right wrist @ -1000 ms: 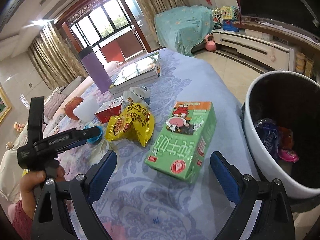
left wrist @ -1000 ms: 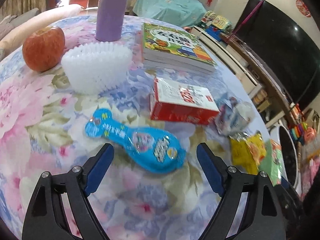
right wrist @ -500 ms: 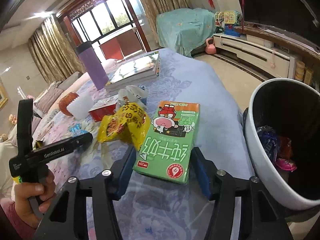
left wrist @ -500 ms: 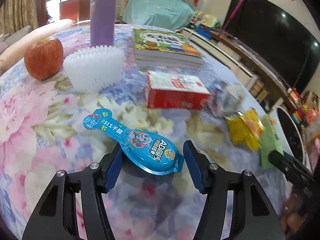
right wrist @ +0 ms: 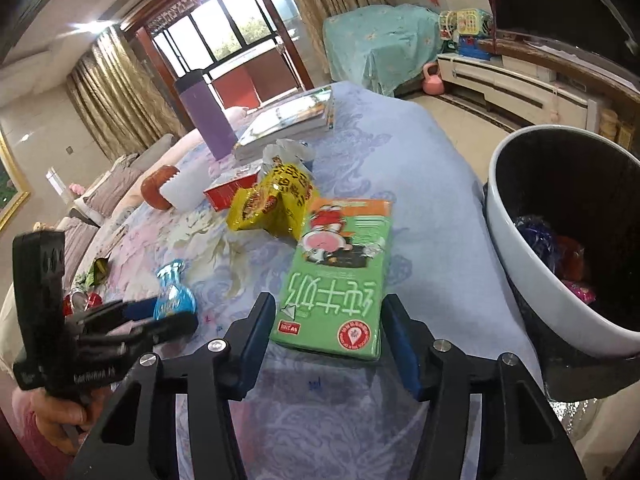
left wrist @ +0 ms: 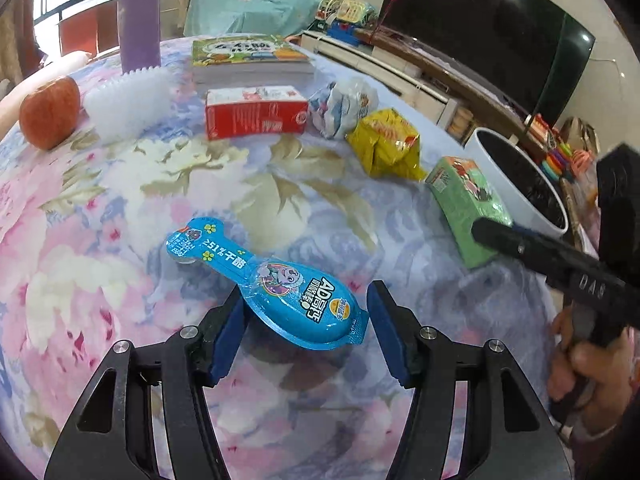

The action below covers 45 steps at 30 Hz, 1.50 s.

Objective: Collect trash
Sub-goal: 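Grasp the blue lollipop package with the left tool while the right tool grasps the green milk carton, then carry blue package and green milk carton over the bin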

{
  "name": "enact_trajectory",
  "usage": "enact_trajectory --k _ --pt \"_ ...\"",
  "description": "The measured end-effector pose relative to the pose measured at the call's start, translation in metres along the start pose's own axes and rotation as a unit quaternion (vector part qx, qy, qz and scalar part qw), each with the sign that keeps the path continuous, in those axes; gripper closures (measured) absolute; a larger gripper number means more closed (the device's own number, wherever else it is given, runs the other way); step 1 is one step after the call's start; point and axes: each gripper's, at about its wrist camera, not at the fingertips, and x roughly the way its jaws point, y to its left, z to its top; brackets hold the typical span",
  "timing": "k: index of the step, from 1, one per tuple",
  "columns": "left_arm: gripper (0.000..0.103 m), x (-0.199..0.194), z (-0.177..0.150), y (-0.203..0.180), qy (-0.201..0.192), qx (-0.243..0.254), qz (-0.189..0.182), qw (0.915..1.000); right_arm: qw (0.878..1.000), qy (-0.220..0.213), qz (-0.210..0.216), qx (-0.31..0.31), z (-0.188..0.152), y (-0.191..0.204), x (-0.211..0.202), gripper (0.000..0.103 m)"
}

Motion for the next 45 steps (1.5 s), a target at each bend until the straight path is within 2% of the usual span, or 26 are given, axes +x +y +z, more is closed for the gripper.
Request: enact_trajectory --k 3,6,7,8,10,16,26,32,45 --pt "0.036 -0.001 -0.002 0.000 0.001 -0.008 0.009 0.9999 1.000 0.001 -0.007 0.004 0.001 0.001 0.004 0.033" --pt "0.032 0.000 -0.003 0.000 -0.004 -0.014 0.021 0.9997 1.000 0.003 -0.012 -0.001 0.001 0.003 0.009 0.033" --pt "0.033 0.001 -0.003 -0.001 -0.007 -0.013 0.028 0.9995 1.000 0.004 -0.015 -0.003 0.000 0.004 0.010 0.035" --pt "0.034 0.002 -0.004 -0.002 -0.009 -0.010 0.034 0.9993 1.000 0.005 -0.015 -0.004 0.000 0.003 0.011 0.043" --pt "0.046 0.002 -0.004 -0.003 -0.012 -0.004 0.042 0.9990 1.000 0.006 -0.009 -0.001 -0.001 0.002 0.010 0.046" --pt "0.046 -0.005 -0.003 -0.009 -0.021 0.002 0.029 0.9994 1.000 -0.012 0.001 0.005 -0.005 -0.005 -0.011 0.047" --pt "0.046 -0.016 0.001 -0.064 -0.035 0.054 -0.010 0.9979 0.998 -0.052 0.008 0.029 -0.009 -0.024 -0.059 0.047" --pt "0.046 -0.018 0.007 -0.100 -0.039 0.088 -0.034 0.9948 0.996 -0.069 -0.003 0.051 -0.012 -0.046 -0.082 0.047" --pt "0.046 -0.010 0.024 -0.155 -0.042 0.139 -0.055 0.9878 0.991 -0.092 -0.027 0.089 -0.009 -0.089 -0.109 0.047"
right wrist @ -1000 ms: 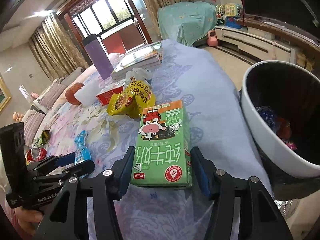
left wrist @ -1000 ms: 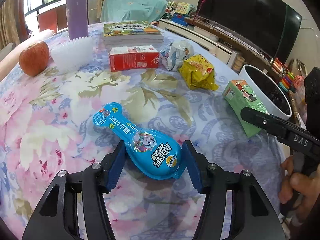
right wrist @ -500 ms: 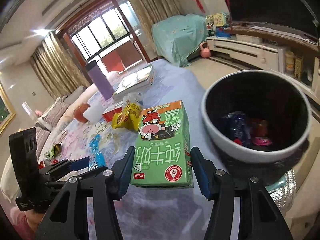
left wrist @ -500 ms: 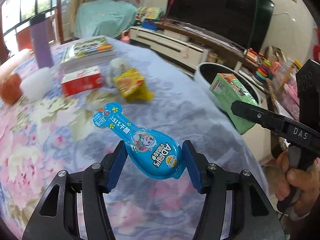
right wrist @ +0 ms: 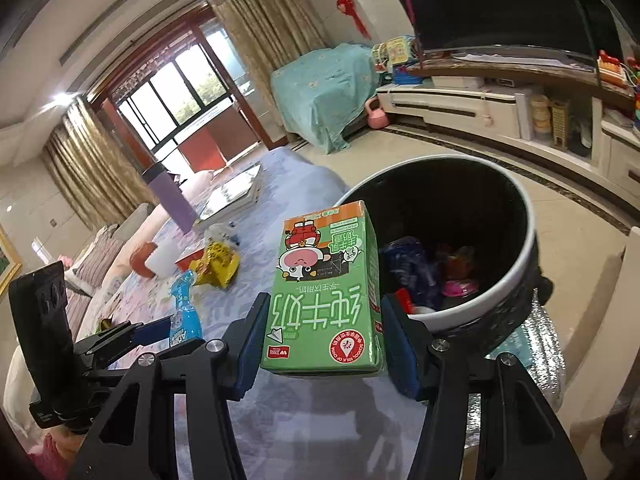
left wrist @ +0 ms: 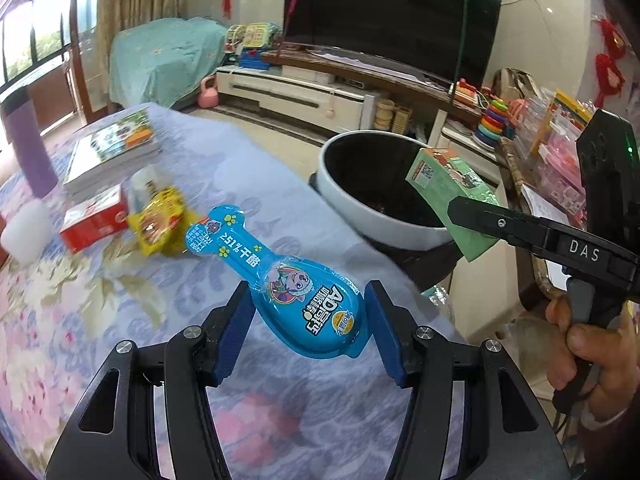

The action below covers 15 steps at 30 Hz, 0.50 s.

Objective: Collect trash
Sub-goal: 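Carry blue package and green milk carton over the bin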

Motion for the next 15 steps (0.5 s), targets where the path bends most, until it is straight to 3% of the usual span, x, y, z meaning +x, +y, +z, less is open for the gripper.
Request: enact_trajectory --k 15 --pt "0.046 0.024 0.032 -0.036 -0.002 0.034 -0.016 0.9993 1.000 -0.010 -0.014 0.016 0.018 -0.029 -0.005 0.047"
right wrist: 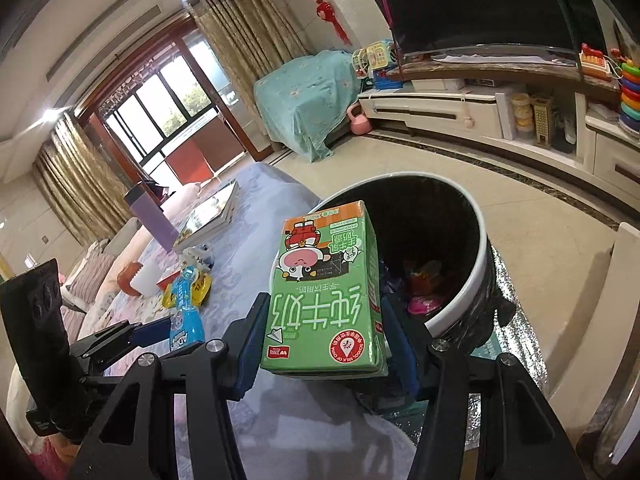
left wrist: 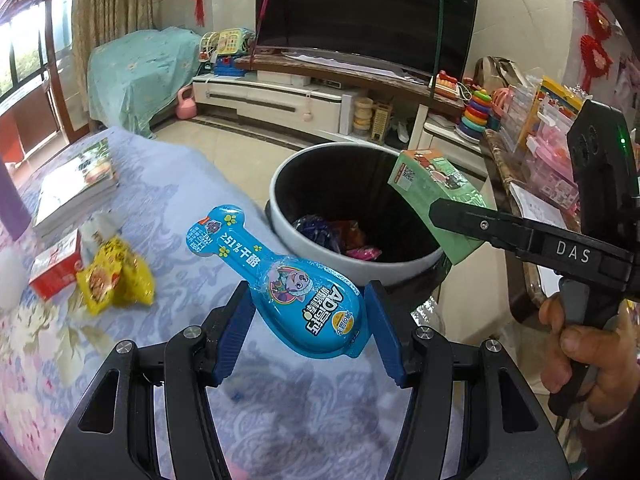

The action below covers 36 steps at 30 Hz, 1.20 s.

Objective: Collect trash
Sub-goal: 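Carry blue package and green milk carton over the bin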

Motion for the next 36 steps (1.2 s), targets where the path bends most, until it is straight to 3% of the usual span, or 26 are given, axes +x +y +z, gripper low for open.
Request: enact_trajectory --k 36 --pt "0.046 0.043 0.040 -0.018 0.010 0.013 -0.013 0.9998 1.000 0.019 -0.019 0.009 0.031 -0.032 0.019 0.046"
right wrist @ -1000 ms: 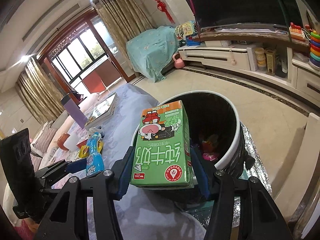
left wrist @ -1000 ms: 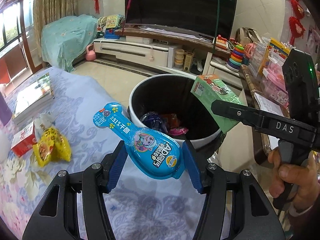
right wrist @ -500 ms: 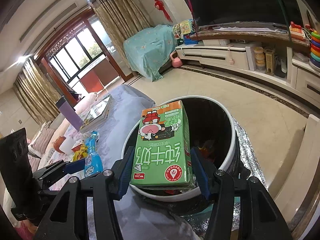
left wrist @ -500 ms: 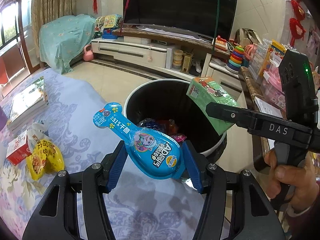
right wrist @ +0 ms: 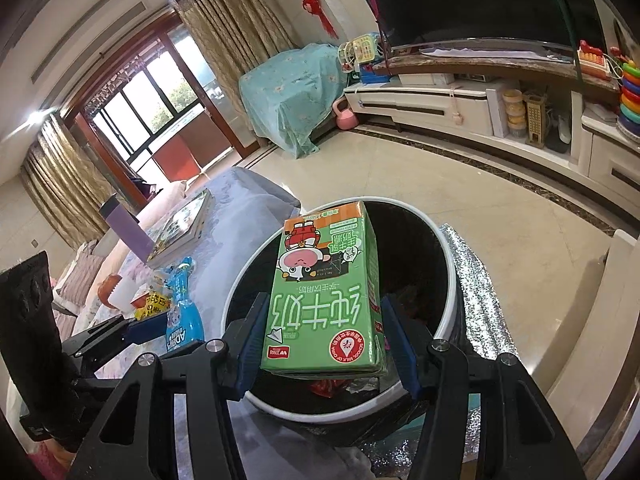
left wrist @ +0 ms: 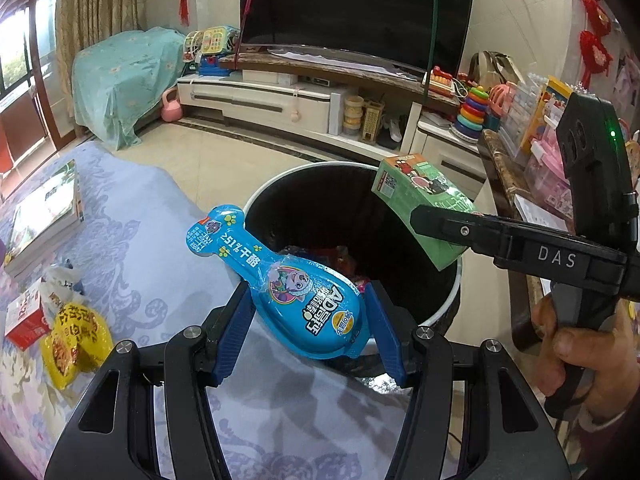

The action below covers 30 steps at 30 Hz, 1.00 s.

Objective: Collect trash
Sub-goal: 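Carry blue package and green milk carton over the bin, then open both tools to drop the package and carton into the bin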

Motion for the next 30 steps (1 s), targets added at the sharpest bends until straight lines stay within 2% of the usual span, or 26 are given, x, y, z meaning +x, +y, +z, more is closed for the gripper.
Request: enact_trajectory --k 22,26,29,30 --pt "0.046 0.026 0.015 -0.007 0.021 0.013 -0.007 0.9997 1.000 0.010 -0.001 0.011 0.013 -0.015 0.008 0.046" --pt "0.045 0.028 0.016 -0.009 0.021 0.018 -0.008 0.9996 1.000 0.011 0.003 0.019 0.016 -0.018 0.009 0.044" --pt "0.035 0.028 0.016 -0.009 0.023 0.015 -0.010 0.9996 1.000 0.010 0.004 0.028 0.018 -0.020 0.008 0.041" --pt "0.028 0.028 0.016 -0.008 0.022 0.013 -0.007 0.9996 1.000 0.008 0.001 0.028 0.018 -0.020 0.006 0.039"
